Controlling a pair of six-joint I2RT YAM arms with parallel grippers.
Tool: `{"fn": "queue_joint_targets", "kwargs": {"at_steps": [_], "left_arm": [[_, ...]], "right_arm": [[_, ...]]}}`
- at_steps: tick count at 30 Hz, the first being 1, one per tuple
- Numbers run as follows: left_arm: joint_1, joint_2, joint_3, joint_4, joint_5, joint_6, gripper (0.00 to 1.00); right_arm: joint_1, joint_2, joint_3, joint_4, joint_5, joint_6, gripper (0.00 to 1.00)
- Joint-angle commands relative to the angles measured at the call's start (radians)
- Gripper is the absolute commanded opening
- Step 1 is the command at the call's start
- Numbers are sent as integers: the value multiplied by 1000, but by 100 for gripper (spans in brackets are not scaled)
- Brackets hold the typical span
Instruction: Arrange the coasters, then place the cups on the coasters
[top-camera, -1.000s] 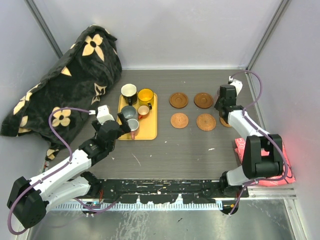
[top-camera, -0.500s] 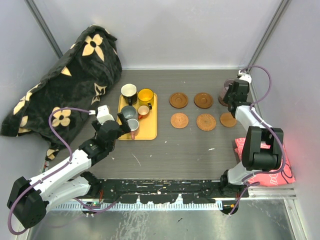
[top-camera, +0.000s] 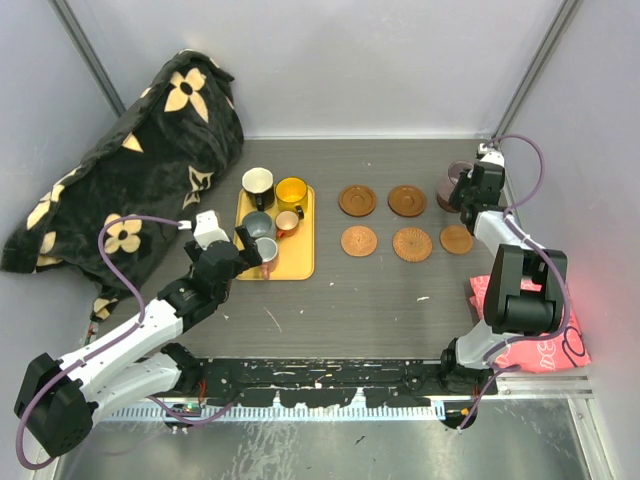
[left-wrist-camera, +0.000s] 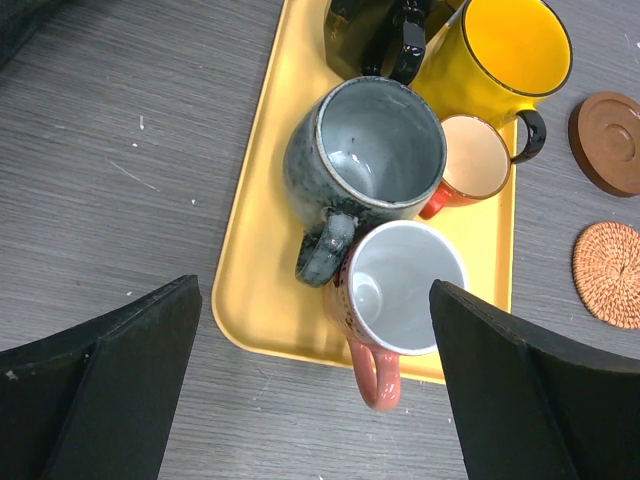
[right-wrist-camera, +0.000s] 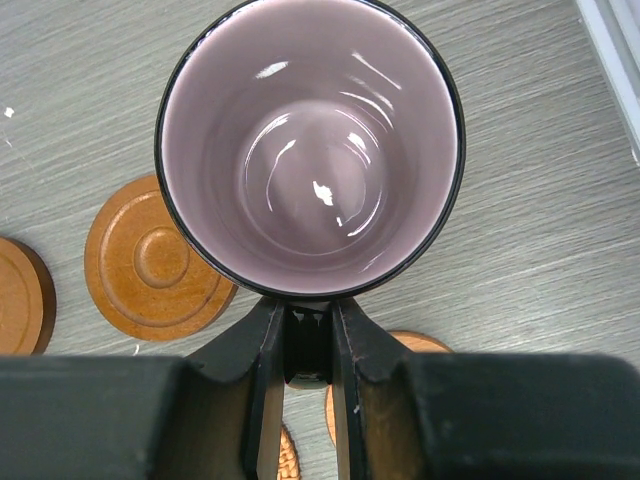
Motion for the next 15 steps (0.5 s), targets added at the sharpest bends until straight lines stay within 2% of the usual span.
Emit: {"fn": "queue_joint_targets", "kwargs": {"at_steps": [1,15], "left_arm": [[8,-11,0,52,-6,-12,98],[12,-19,-3,54,0,-16,98]], "right_arm": [[-5,-4,55,125,-34,-45,1],[-6,45,105,69,14,-103,1]]}}
